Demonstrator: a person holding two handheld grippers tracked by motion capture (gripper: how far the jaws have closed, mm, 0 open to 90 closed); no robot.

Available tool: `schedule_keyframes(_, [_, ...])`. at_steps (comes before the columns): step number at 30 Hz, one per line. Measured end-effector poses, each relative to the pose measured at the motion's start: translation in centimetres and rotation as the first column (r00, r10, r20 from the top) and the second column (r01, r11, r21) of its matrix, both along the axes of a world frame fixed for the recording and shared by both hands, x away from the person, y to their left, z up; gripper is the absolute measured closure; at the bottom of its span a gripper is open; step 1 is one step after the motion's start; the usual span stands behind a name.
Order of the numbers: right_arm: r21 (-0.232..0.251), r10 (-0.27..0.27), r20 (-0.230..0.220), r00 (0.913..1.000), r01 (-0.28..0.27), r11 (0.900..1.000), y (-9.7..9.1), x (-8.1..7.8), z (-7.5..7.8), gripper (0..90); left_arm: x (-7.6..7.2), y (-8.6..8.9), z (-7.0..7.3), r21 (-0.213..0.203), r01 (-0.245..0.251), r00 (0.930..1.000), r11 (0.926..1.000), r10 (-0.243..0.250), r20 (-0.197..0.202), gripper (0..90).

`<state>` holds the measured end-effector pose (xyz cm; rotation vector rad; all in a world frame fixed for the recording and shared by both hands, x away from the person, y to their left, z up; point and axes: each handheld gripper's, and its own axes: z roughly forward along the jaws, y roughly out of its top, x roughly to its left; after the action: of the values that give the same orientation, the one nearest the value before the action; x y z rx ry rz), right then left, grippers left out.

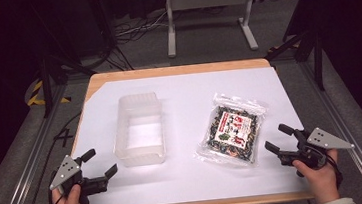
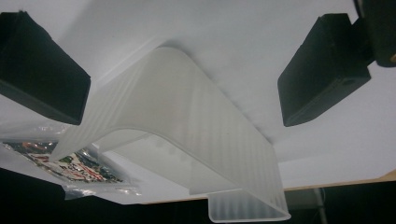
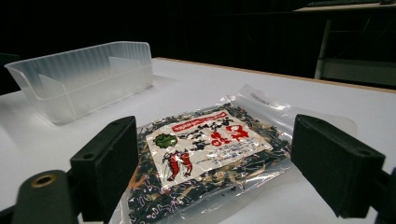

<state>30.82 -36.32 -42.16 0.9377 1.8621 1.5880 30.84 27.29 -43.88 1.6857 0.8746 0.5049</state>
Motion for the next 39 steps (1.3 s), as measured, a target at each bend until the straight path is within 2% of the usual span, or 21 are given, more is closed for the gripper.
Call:
schedule_keyframes(8, [-0.005, 0.001, -0.004, 1.0, -0.001, 1.0, 0.1, 0.3, 0.0, 15.0, 0.4, -0.1, 0.0, 0.001, 0.003, 1.0, 1.0, -0.003, 0.008, 3.5])
schedule_keyframes(14, [-0.002, 0.018, -0.013, 0.9998, -0.018, 0.9998, 0.1, 1.2, 0.9, 12.6, 0.5, -0.3, -0.1, 0.008, -0.001, 1.0, 1.0, 0.001, 0.003, 3.5])
schedule_keyframes(15, [0.005, 0.025, -0.036, 0.999, -0.025, 0.9997, 0.1, 1.6, 1.2, 12.5, 0.5, -0.3, -0.1, 0.01, -0.001, 1.0, 0.9999, 0.001, 0.003, 3.4])
schedule_keyframes(17, [-0.002, 0.015, -0.052, 0.9985, -0.016, 0.9999, 0.2, 2.1, 1.5, 12.5, 0.5, -0.3, -0.1, 0.008, -0.003, 1.0, 1.0, 0.003, 0.003, 3.4])
schedule_keyframes(21, [-0.009, 0.011, -0.05, 0.9987, -0.011, 0.9999, 0.1, 2.9, 2.1, 12.5, 0.5, -0.4, -0.1, -0.002, 0.008, 1.0, 1.0, -0.008, -0.005, 3.3])
schedule_keyframes(24, [-0.017, 0.01, -0.046, 0.9989, -0.01, 0.9998, 0.0, 3.9, 2.7, 12.5, 0.8, -0.6, -0.5, -0.012, 0.039, 0.9991, 0.9992, -0.039, -0.017, 3.2])
schedule_keyframes(27, [-0.035, 0.007, -0.052, 0.9986, -0.009, 0.9994, -0.1, 5.0, 3.2, 12.5, 0.9, -0.9, -0.6, -0.021, 0.027, 0.9994, 0.9994, -0.028, -0.022, 3.5])
schedule_keyframes(34, [-0.015, -0.003, -0.045, 0.999, 0.002, 0.9999, -0.4, 6.3, 4.0, 11.6, 1.0, -0.7, -0.6, -0.032, 0.019, 0.9996, 0.9993, -0.019, -0.021, 3.5])
schedule_keyframes(39, [-0.002, -0.002, -0.066, 0.9978, 0.002, 1.0, -0.6, 7.1, 4.3, 9.6, 1.0, -1.0, -0.7, -0.038, 0.025, 0.9996, 0.999, -0.026, -0.011, 3.4])
